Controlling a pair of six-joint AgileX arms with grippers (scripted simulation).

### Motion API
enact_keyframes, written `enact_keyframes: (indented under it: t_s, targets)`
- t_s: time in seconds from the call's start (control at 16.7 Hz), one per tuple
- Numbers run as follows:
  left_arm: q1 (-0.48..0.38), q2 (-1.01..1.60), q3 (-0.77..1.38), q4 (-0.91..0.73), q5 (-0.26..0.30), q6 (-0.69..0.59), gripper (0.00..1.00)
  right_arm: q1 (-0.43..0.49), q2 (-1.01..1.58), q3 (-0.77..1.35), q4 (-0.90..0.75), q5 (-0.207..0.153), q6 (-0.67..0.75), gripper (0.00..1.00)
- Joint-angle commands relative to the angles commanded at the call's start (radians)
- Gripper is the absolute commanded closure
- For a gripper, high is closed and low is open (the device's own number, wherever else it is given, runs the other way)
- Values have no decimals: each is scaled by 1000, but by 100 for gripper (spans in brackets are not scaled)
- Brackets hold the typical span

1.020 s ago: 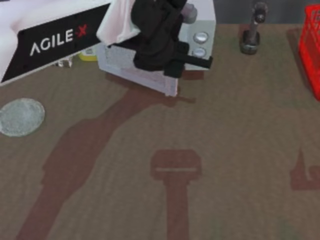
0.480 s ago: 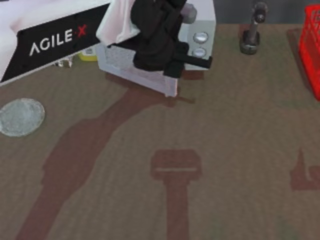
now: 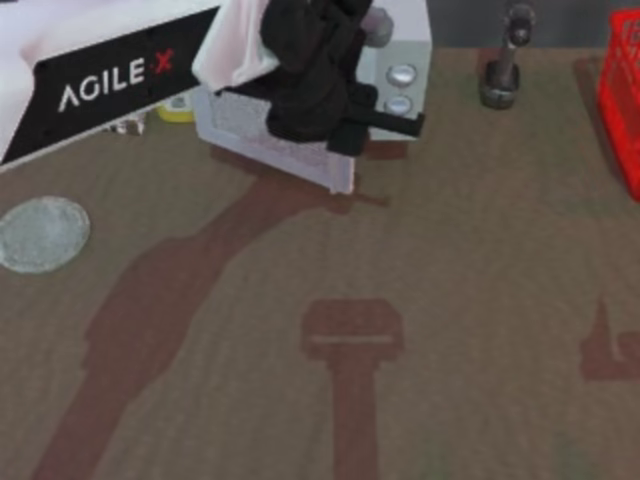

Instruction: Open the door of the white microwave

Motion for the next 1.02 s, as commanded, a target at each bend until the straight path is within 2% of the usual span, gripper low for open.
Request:
enact_keyframes:
  t_s: [0.18,0.54,1.02]
  targets:
    - [-6,-4,-1,2,9,-2,100,0,0,0,0,0,0,0]
    - [21,-67,-98,41,53,93,100,0,0,0,0,0,0,0]
    - [22,-68,-100,41,54,95,100,0,0,0,0,0,0,0]
